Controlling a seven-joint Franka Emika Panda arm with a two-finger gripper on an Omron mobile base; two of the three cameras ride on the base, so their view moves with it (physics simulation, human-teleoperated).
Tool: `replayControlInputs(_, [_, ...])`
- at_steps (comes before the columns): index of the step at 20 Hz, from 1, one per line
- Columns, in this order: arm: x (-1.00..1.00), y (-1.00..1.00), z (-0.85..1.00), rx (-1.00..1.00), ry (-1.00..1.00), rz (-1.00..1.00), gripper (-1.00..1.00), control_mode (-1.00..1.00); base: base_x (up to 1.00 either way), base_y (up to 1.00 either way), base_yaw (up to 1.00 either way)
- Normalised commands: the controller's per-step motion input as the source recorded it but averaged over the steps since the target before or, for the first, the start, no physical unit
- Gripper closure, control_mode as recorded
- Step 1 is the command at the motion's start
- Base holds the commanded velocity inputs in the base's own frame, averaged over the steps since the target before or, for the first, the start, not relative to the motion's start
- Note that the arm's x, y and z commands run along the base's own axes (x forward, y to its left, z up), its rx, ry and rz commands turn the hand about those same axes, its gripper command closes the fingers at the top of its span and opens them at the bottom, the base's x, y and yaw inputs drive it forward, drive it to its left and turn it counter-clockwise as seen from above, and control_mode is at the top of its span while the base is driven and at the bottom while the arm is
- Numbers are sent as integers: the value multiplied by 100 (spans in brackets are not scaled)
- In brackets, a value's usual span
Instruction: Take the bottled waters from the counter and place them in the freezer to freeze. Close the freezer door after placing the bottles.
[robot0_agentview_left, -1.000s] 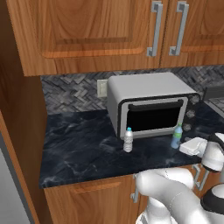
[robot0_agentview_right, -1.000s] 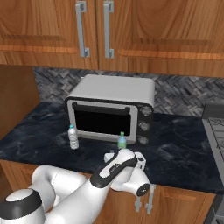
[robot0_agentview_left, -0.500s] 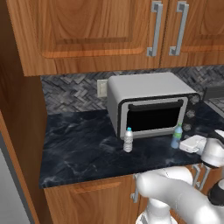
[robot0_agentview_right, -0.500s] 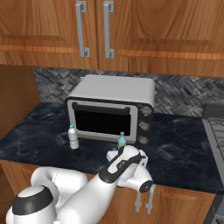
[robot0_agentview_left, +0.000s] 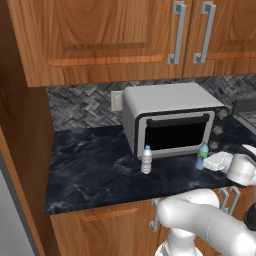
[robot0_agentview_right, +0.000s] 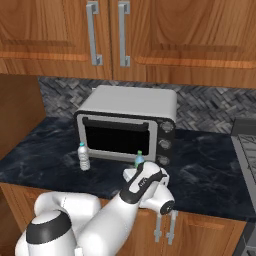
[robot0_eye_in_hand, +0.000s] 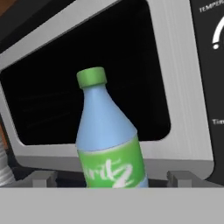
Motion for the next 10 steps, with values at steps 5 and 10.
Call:
replayControlInputs(5, [24, 0, 0, 0, 0, 0, -100, -100, 0, 0, 0])
replayControlInputs(10, [21, 0, 0, 0, 0, 0, -100, -100, 0, 0, 0])
